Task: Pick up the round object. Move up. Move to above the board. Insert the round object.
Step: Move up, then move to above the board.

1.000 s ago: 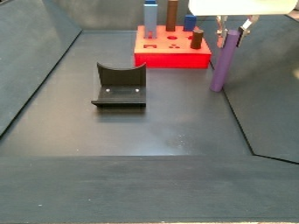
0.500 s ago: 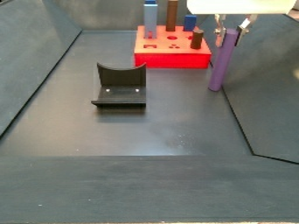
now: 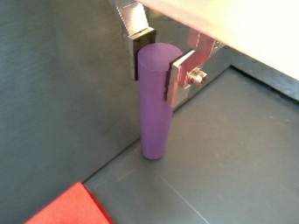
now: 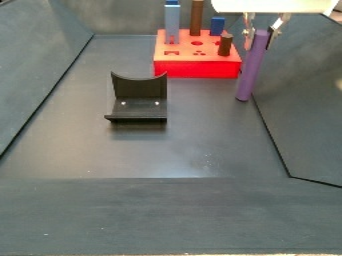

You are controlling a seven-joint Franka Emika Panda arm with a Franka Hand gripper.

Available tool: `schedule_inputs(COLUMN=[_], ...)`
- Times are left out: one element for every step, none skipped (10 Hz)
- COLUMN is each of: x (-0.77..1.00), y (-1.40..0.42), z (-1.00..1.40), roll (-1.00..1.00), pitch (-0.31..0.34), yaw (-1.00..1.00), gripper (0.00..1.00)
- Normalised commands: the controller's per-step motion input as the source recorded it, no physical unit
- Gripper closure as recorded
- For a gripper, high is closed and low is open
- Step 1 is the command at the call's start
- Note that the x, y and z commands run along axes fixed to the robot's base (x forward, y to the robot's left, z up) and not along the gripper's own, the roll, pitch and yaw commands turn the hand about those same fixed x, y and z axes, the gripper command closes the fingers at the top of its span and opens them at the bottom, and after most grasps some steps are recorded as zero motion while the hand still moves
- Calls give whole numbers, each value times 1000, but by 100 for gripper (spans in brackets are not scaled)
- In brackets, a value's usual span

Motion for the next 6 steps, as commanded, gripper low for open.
schedule_inputs(x=[-89,-88,-65,-37,-20,163], y=[31,29,22,17,15,-390], z=[757,678,565,384,238,1000], roll=[-7,-7,-5,-3,-1,526], pitch=[45,41,37,39,51,-94], yaw=[29,28,21,14,10,170], gripper=[100,100,100,100,100,100])
